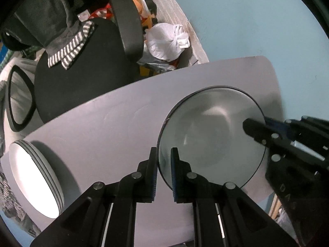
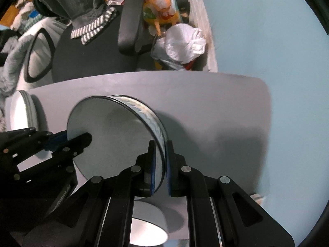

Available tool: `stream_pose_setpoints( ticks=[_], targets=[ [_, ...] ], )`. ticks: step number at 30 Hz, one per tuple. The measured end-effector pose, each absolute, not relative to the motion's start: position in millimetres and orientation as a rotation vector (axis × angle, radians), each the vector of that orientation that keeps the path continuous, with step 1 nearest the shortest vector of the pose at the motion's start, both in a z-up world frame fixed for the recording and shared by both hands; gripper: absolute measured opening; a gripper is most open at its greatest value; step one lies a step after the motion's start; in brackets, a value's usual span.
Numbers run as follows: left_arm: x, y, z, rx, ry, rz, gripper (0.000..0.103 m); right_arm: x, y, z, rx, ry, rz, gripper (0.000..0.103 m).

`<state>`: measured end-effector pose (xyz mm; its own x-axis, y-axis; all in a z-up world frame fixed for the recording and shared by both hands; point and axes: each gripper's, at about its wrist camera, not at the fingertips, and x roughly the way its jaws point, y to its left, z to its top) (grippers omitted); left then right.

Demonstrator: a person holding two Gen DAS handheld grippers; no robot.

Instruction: Organize plates and bowls

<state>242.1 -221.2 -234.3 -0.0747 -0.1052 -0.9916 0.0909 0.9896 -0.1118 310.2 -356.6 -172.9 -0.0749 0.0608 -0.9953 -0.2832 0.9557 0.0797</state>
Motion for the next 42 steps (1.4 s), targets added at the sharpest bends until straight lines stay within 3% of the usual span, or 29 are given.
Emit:
stream_pose_setpoints(
  ticks=[6,9,11,15,18,23,29,33,39,42],
  targets=[
    [244.3,-219.2,-231.9,-0.010,1.632,-0.164,0.010,314.1,-358.0,-171.4,-0.166,1.633,0.296,0.009],
    [243.5,-216.9,-228.5,-0.010,1.618,-0.156,0.016,312.9,-355.6,-170.7,-0.184,1.624,0.294,0.009],
    [241.3,-216.5,-225.7,0.006,1.606,-0.142,0.030,311.8,-353.9,-169.1,-0.200,1.608,0.285,0.010],
    [235.3,-212.3,-220.4,0.009,1.579,-0.135,0.035,308.0,-348.8,-161.0,-0.259,1.555,0.266,0.033],
    [229.5,-208.1,-214.7,0.005,1.560,-0.130,0.036,304.9,-344.5,-153.0,-0.304,1.514,0.261,0.035],
    [219.4,-202.6,-195.2,-0.003,1.499,-0.130,0.048,300.6,-348.7,-137.0,-0.298,1.452,0.238,0.041],
    [204.9,-197.3,-173.8,-0.015,1.450,-0.138,0.048,290.6,-352.9,-116.1,-0.306,1.399,0.210,0.044],
    [194.0,-193.8,-159.0,-0.036,1.416,-0.143,0.048,280.7,-355.4,-97.8,-0.295,1.352,0.193,0.060],
    [178.2,-192.1,-140.0,-0.024,1.364,-0.160,0.049,264.9,-357.1,-75.9,-0.277,1.311,0.184,0.060],
    [170.6,-190.3,-132.3,-0.041,1.342,-0.172,0.059,257.8,-358.4,-70.0,-0.258,1.306,0.183,0.060]
  ],
)
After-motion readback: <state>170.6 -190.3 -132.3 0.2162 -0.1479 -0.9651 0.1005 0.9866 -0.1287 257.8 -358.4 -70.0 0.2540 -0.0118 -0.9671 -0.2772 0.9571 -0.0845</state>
